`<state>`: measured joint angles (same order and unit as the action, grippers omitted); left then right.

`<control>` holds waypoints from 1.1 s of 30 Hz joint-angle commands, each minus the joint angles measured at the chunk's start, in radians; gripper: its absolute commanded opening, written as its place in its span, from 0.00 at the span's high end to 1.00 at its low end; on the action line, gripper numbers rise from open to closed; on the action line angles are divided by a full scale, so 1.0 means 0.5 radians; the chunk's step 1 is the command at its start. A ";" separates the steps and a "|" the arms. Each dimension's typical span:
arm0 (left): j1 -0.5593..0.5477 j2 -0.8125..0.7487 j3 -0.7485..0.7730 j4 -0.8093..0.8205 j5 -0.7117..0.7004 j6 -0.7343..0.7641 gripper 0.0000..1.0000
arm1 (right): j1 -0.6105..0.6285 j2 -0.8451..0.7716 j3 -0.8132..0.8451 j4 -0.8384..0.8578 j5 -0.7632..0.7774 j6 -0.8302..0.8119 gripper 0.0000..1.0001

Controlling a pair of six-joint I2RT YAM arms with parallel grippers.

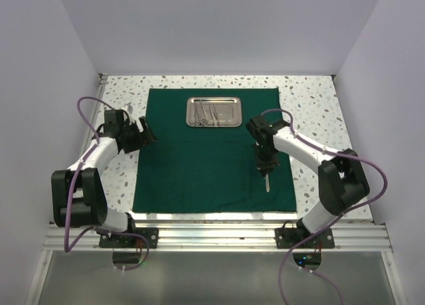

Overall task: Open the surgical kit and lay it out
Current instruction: Place the medical item in the surgical kit.

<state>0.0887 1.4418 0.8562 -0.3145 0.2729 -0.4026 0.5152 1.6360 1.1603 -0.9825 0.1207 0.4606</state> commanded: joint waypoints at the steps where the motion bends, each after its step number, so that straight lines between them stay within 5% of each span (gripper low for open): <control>1: -0.039 0.037 0.067 0.083 0.052 -0.014 0.15 | 0.003 -0.195 -0.197 0.115 -0.100 0.011 1.00; 6: -0.064 0.068 0.104 0.074 0.052 -0.014 0.15 | 0.007 -0.143 -0.357 0.164 -0.054 -0.038 1.00; 7: -0.064 0.071 0.107 0.062 0.052 -0.014 0.15 | 0.004 -0.118 -0.351 0.158 -0.063 -0.044 0.90; 8: -0.067 0.071 0.116 0.055 0.049 -0.011 0.15 | 0.004 -0.103 -0.345 0.158 -0.094 -0.050 0.62; 11: -0.067 0.059 0.119 0.046 0.031 -0.005 0.15 | 0.004 -0.063 -0.241 0.140 -0.106 -0.083 0.05; 18: -0.067 0.013 0.107 0.022 -0.030 0.014 0.15 | 0.007 0.170 0.489 -0.054 -0.073 -0.194 0.03; 26: -0.067 -0.018 0.159 -0.067 -0.113 0.041 0.15 | -0.030 1.110 1.984 -0.286 -0.125 -0.259 0.03; 33: -0.061 -0.046 0.196 -0.156 -0.168 0.057 0.15 | -0.073 1.679 2.646 -0.266 -0.183 -0.041 0.13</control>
<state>0.0582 1.4593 0.9173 -0.3630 0.2115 -0.3996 0.4915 2.4145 2.3959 -1.0649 0.0639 0.3969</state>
